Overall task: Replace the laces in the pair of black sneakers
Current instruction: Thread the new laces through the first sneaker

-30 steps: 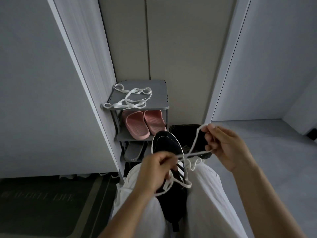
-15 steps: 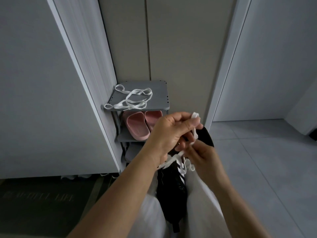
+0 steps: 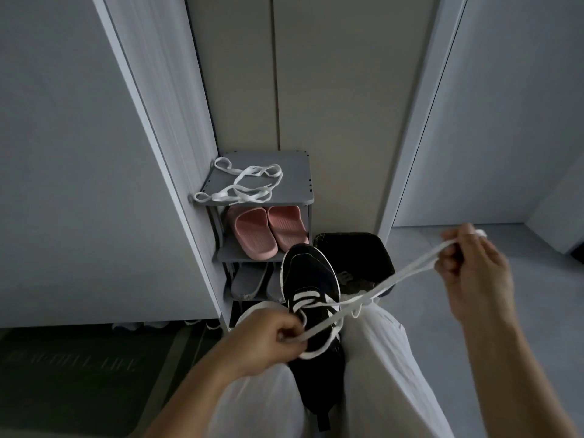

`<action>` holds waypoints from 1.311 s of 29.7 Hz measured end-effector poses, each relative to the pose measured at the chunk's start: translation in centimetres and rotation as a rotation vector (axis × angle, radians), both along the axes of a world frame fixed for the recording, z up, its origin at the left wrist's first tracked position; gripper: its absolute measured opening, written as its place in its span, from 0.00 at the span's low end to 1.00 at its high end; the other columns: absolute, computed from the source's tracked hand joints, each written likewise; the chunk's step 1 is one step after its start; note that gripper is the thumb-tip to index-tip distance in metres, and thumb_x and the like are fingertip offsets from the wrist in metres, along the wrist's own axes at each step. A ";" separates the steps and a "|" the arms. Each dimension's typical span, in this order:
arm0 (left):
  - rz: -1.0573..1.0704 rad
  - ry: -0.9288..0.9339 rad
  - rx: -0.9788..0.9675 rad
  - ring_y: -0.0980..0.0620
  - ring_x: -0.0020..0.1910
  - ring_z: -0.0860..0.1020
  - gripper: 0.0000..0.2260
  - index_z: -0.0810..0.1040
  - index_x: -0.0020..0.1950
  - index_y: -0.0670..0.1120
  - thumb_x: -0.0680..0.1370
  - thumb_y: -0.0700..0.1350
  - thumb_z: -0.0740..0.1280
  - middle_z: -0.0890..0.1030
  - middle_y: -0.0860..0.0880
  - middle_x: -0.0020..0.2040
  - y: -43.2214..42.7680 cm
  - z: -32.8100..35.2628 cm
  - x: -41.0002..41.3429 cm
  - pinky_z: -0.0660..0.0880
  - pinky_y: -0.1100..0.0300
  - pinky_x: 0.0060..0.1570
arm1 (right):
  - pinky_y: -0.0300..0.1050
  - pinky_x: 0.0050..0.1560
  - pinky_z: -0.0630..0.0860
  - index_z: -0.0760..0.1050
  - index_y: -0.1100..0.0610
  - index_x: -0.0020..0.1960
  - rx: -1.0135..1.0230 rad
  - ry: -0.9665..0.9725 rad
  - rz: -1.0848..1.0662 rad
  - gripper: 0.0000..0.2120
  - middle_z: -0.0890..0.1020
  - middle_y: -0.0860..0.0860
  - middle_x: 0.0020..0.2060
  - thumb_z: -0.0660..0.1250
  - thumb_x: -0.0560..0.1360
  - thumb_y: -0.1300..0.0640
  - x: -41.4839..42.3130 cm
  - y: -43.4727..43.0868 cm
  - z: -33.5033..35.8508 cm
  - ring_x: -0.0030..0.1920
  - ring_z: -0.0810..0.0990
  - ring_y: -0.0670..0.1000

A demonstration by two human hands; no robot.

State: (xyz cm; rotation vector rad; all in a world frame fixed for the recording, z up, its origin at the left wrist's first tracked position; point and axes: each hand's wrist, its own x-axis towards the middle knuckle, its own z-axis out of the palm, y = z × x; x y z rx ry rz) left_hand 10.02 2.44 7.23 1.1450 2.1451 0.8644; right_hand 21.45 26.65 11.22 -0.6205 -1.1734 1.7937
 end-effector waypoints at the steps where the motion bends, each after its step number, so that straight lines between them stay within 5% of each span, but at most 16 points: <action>1: -0.004 0.009 -0.048 0.61 0.30 0.70 0.04 0.80 0.40 0.50 0.75 0.48 0.69 0.76 0.54 0.34 -1.3 -0.2 -0.5 0.63 0.70 0.32 | 0.31 0.22 0.61 0.77 0.56 0.30 -0.016 0.010 -0.040 0.22 0.69 0.46 0.20 0.57 0.81 0.56 0.4 0.8 -0.1 0.22 0.63 0.42; 4: 0.050 -0.038 -0.134 0.63 0.30 0.72 0.03 0.81 0.40 0.54 0.74 0.49 0.69 0.78 0.64 0.34 -4.5 -0.3 -1.7 0.66 0.71 0.34 | 0.32 0.22 0.61 0.73 0.56 0.35 -0.025 -0.011 -0.101 0.17 0.69 0.46 0.20 0.56 0.81 0.56 1.0 1.9 -1.1 0.22 0.63 0.42; 7: 0.134 -0.076 0.001 0.59 0.42 0.77 0.02 0.82 0.39 0.58 0.71 0.53 0.69 0.79 0.65 0.43 -5.0 -0.7 -2.2 0.74 0.63 0.45 | 0.31 0.22 0.63 0.75 0.57 0.36 0.001 -0.183 -0.051 0.17 0.71 0.47 0.22 0.56 0.81 0.55 0.5 1.6 -2.4 0.22 0.65 0.42; 10: 0.188 0.043 0.258 0.54 0.43 0.77 0.04 0.82 0.44 0.57 0.72 0.53 0.69 0.78 0.61 0.48 -3.2 -0.9 -1.1 0.74 0.63 0.43 | 0.36 0.26 0.66 0.77 0.57 0.36 0.250 -0.774 0.193 0.17 0.75 0.50 0.22 0.58 0.80 0.53 0.0 0.4 -3.4 0.22 0.69 0.45; 12: 0.176 0.198 0.369 0.56 0.38 0.75 0.11 0.82 0.47 0.54 0.73 0.57 0.64 0.78 0.57 0.42 -1.4 -0.6 -0.1 0.70 0.67 0.37 | 0.43 0.37 0.69 0.78 0.55 0.37 0.599 -1.260 0.267 0.19 0.81 0.52 0.31 0.57 0.79 0.46 0.1 -1.1 -3.9 0.34 0.78 0.53; 14: 0.129 0.332 0.392 0.59 0.38 0.75 0.14 0.82 0.49 0.54 0.74 0.58 0.61 0.78 0.56 0.39 0.3 0.0 0.8 0.70 0.69 0.37 | 0.45 0.42 0.67 0.75 0.54 0.43 0.924 -1.429 0.121 0.18 0.83 0.55 0.44 0.56 0.78 0.42 0.3 -3.2 -4.0 0.47 0.79 0.59; 17: 0.076 0.357 0.401 0.63 0.37 0.76 0.16 0.82 0.49 0.52 0.74 0.59 0.59 0.81 0.57 0.38 2.0 1.1 1.7 0.72 0.68 0.39 | 0.40 0.41 0.66 0.71 0.51 0.58 1.035 -0.942 0.019 0.14 0.80 0.49 0.46 0.64 0.75 0.46 0.3 -6.6 -3.6 0.44 0.79 0.50; 20: 0.048 0.353 0.371 0.65 0.37 0.75 0.14 0.82 0.49 0.54 0.72 0.59 0.62 0.78 0.61 0.35 2.4 1.5 1.5 0.69 0.73 0.39 | 0.31 0.38 0.70 0.74 0.38 0.52 0.929 -0.538 0.432 0.16 0.78 0.40 0.44 0.67 0.71 0.57 -0.1 -8.0 -2.9 0.38 0.76 0.42; 24: 0.040 0.263 0.325 0.58 0.37 0.77 0.07 0.82 0.46 0.53 0.73 0.54 0.68 0.79 0.57 0.35 1.5 1.5 1.2 0.70 0.68 0.36 | 0.30 0.32 0.69 0.78 0.48 0.42 0.698 -0.573 0.681 0.11 0.80 0.41 0.28 0.68 0.73 0.65 -0.1 -7.0 -2.6 0.28 0.74 0.39; 29: 0.059 0.194 0.167 0.62 0.35 0.77 0.04 0.83 0.46 0.53 0.74 0.49 0.69 0.79 0.62 0.34 -1.1 -0.2 0.4 0.68 0.71 0.35 | 0.34 0.33 0.69 0.77 0.46 0.35 0.811 -0.681 0.374 0.16 0.80 0.45 0.31 0.69 0.71 0.68 1.4 -2.9 -3.0 0.30 0.74 0.46; 32: 0.115 0.195 0.146 0.60 0.35 0.76 0.05 0.83 0.45 0.54 0.75 0.50 0.68 0.79 0.63 0.36 -2.5 -1.1 0.6 0.67 0.72 0.33 | 0.28 0.38 0.68 0.74 0.41 0.36 1.075 -0.838 0.322 0.13 0.79 0.41 0.36 0.69 0.69 0.60 1.8 -2.5 -3.6 0.38 0.76 0.43; 35: 0.081 0.336 0.193 0.63 0.41 0.75 0.09 0.80 0.48 0.55 0.75 0.57 0.64 0.76 0.67 0.43 -1.3 -1.0 1.5 0.66 0.73 0.36 | 0.35 0.55 0.70 0.73 0.40 0.50 1.253 -0.690 0.478 0.12 0.77 0.39 0.53 0.62 0.67 0.46 1.1 -5.4 -3.9 0.55 0.74 0.41; 37: 0.018 0.414 0.242 0.62 0.42 0.74 0.12 0.75 0.52 0.57 0.73 0.60 0.61 0.74 0.62 0.49 -0.2 -0.8 2.0 0.65 0.74 0.37 | 0.40 0.53 0.74 0.71 0.37 0.52 1.189 -0.737 0.643 0.13 0.78 0.35 0.49 0.59 0.69 0.37 0.5 -7.7 -4.1 0.53 0.76 0.39; 39: 0.012 0.379 0.241 0.63 0.38 0.73 0.09 0.75 0.51 0.56 0.73 0.57 0.65 0.76 0.56 0.40 0.3 -0.4 2.1 0.64 0.74 0.36 | 0.45 0.45 0.77 0.73 0.36 0.47 1.118 -0.754 0.723 0.06 0.80 0.36 0.40 0.61 0.72 0.38 0.1 -8.6 -4.6 0.43 0.79 0.39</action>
